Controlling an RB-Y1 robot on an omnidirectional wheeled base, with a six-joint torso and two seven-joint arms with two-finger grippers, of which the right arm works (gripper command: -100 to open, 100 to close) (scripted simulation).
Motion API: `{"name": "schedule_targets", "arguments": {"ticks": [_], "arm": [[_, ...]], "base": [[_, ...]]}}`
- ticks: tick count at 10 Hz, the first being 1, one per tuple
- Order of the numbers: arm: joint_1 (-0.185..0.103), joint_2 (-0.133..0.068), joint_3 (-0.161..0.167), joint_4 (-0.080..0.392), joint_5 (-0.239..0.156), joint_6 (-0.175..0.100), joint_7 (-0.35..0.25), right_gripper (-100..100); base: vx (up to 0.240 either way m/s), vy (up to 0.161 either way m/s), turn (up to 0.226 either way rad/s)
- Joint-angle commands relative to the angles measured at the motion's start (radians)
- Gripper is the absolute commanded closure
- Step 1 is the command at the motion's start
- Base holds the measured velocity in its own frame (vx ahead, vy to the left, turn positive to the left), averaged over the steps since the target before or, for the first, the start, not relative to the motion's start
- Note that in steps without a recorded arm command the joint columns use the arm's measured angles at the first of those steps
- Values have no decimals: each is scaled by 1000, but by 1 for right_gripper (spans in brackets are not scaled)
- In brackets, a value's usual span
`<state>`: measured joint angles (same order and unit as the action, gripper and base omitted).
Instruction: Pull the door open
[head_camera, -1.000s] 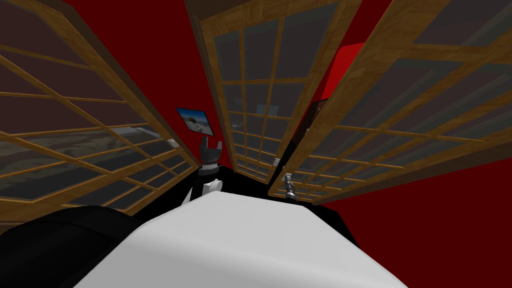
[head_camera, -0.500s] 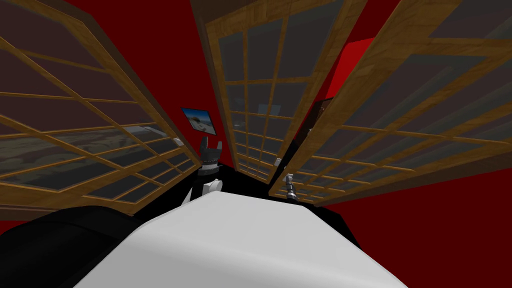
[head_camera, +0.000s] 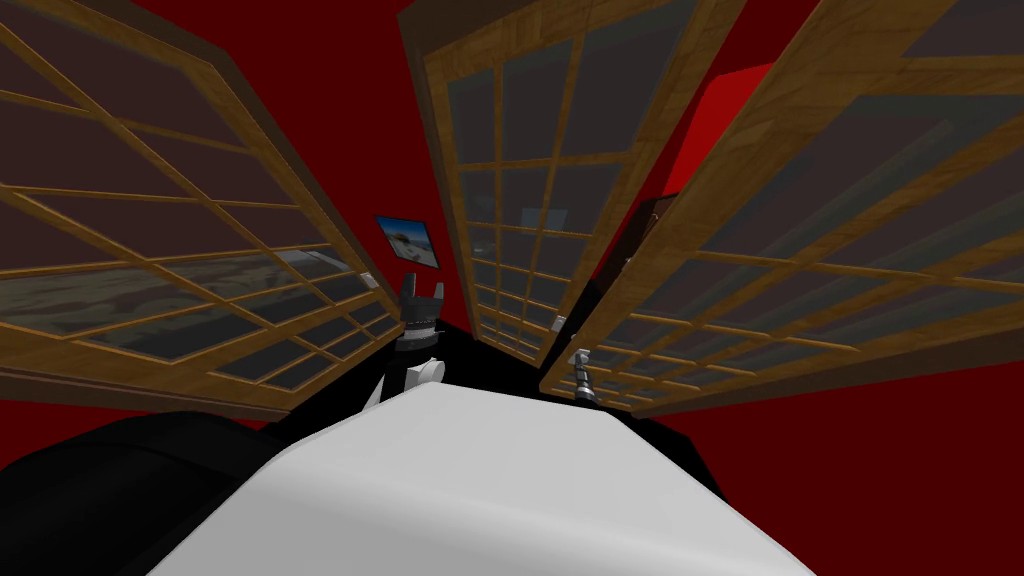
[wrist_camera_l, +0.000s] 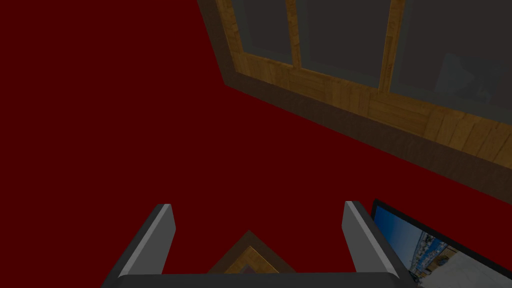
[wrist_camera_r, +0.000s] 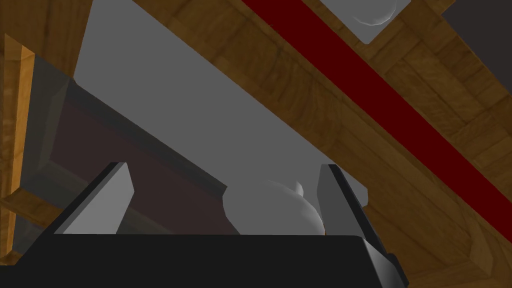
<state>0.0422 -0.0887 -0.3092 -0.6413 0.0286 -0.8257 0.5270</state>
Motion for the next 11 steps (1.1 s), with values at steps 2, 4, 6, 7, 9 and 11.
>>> {"name": "schedule_targets", "arguments": {"ticks": [2,4,6,7,9,11], "arm": [[-9,-22,-12,43,-23,-9,-51,100],[-10,-26,-7,44,-35,-9,-92,100],[-10,-31,-2,45,-48,-10,-134,100],[-10,-31,-2,45,-48,-10,-134,100],[-11,-35,3,46,-60,-11,-175,100],[-11,-40,8,48,-73,-12,-214,100]], "base": [[-19,3,37],[-48,-6,93],[-36,-5,68],[-10,-4,-9],[-11,-3,44],[-35,-8,70]]}}
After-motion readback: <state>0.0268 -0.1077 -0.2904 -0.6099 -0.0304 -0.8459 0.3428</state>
